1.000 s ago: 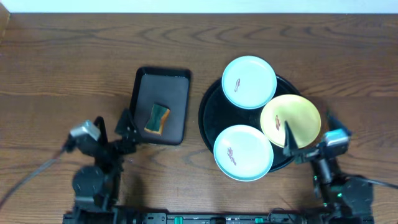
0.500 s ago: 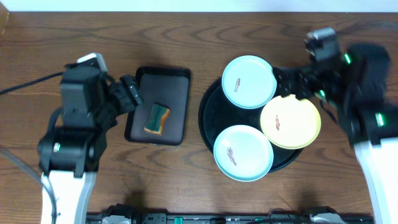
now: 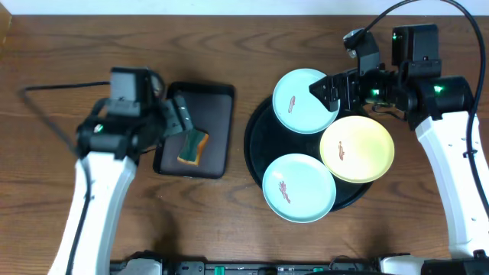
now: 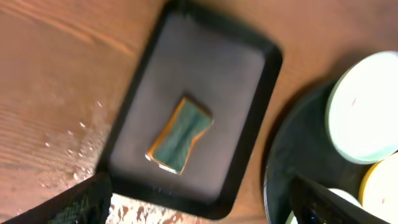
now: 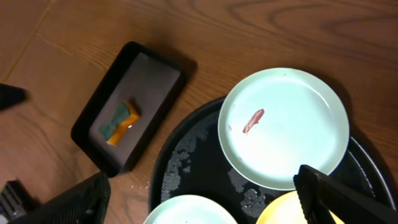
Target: Clean dirty plates on tray and stack at the side
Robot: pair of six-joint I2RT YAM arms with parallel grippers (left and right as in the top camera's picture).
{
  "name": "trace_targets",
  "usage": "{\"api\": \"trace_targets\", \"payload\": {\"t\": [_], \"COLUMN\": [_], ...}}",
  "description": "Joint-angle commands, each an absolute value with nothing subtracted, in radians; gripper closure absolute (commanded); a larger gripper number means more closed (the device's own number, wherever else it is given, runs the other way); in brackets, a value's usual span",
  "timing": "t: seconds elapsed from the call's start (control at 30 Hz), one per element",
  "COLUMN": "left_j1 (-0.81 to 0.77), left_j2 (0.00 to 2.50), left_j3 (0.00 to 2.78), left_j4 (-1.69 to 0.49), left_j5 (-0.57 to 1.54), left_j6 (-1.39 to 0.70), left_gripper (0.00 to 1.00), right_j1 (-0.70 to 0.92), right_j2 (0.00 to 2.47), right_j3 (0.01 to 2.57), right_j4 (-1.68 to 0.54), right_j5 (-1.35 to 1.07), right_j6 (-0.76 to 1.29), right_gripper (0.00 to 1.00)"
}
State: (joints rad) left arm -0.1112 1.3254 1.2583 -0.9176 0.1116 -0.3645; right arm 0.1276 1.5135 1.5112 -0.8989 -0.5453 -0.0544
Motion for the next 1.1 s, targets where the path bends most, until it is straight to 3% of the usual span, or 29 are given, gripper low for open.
{"api": "trace_targets", "payload": {"t": [0.0,0.07,0.13,0.4,0.67,0.97,1.07], "left_j1": [-0.137,-0.146,-0.154,-0.159,-0.159,-0.154,-0.154], "left_j2": [1.439,1.499,1.565,1.814,1.98,1.91,1.838], "left_j3": [1.254,1.254,1.254,1.254,1.254,1.327,1.35], "left_j4": [-0.926,-0.925,-0.922,-0.848,-0.802,-0.856,-0.876], "left_j5": [0.127,0.127,0.127,0.127,0.128,0.13,0.165], "left_j6": [-0.329,-0.292,-0.265,-0.205,-0.161,-0.181,-0.184], "left_gripper": [0.18,0.34,0.44,0.52,0.92,0.92,0.72], "right_j1": [0.121,0.121,0.121,0.121,0.121,0.121,0.121], "right_j2": [1.505,1.505,1.505,1.505,1.505,1.505,1.505], "right_j3": [1.538,1.538,1.538,1.538,1.538,1.538,1.538], "right_j4": [-0.903,-0.907,-0.908,-0.902,-0.902,-0.901,-0.901], "right_j5": [-0.573,-0.573,-0.573,-0.573,-0.573,-0.573,-0.573], "right_j6": [-0.046,-0.046,-0.046,-0.045,-0.045,-0.046,-0.046], "right_gripper": [0.08,0.09,0.09,0.11,0.11,0.11,0.11]}}
